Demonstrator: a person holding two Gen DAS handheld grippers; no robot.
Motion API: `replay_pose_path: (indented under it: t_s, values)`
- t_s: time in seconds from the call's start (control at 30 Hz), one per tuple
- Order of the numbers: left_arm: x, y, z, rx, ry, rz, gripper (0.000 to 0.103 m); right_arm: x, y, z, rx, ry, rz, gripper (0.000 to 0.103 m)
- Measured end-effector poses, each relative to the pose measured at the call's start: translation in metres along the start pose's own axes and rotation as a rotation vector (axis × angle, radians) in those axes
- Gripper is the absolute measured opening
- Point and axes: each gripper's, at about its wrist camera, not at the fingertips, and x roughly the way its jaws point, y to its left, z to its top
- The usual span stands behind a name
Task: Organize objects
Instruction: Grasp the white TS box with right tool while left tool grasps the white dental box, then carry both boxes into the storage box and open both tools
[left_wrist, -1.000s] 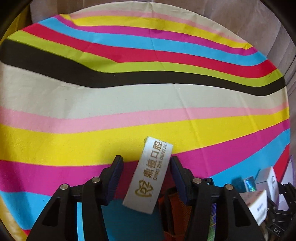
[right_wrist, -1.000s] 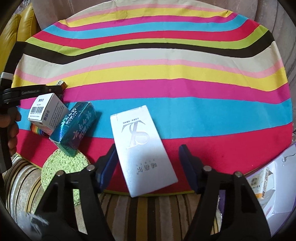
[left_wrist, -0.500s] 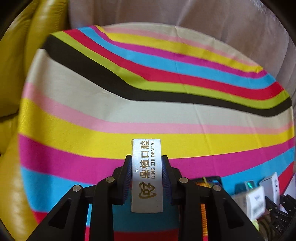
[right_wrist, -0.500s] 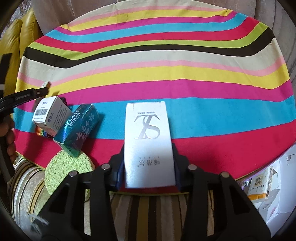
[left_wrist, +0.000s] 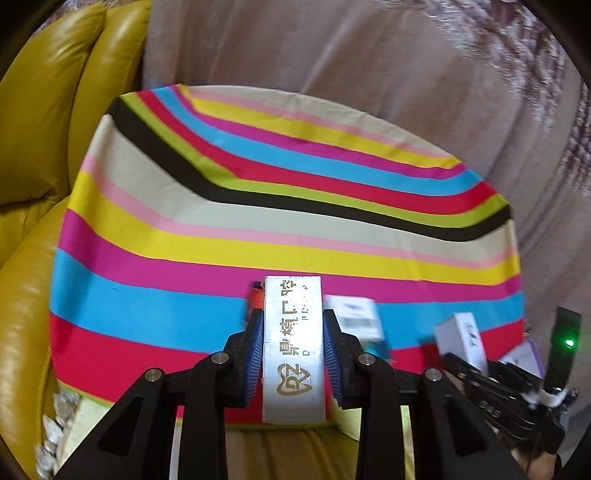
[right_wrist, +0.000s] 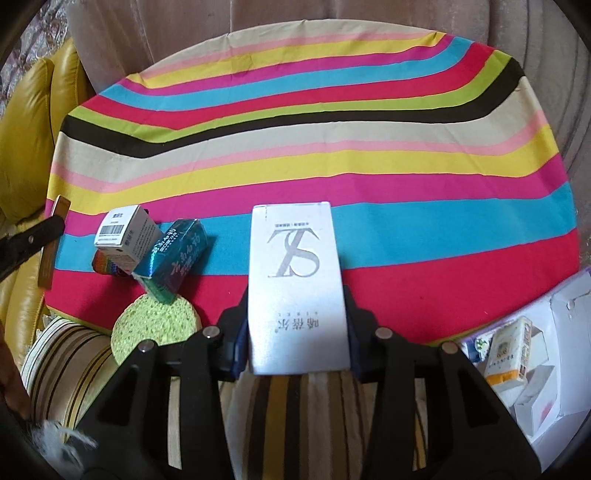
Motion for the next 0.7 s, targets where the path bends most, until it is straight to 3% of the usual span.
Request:
replay_pose_path:
  t_s: [0.2,0.47,0.7]
  values:
    - [-0.011,-0.05,-0.019,0.074,0.009,-0.1,0.032,-0.021,-0.019,-0.01,0.038,-0.022,-0.004,0.046]
    - [0.001,-0.111,-0.041,0.159,0.086,-0.228,0.032,-0.052,-0.058,-0.03,0.123,-0.035,-0.026,0.046]
    - [0.019,-0.161,-0.055,0.208,0.178,-0.372,0.032,-0.075,-0.105,-0.054,0.204,-0.03,-0.1,0.046]
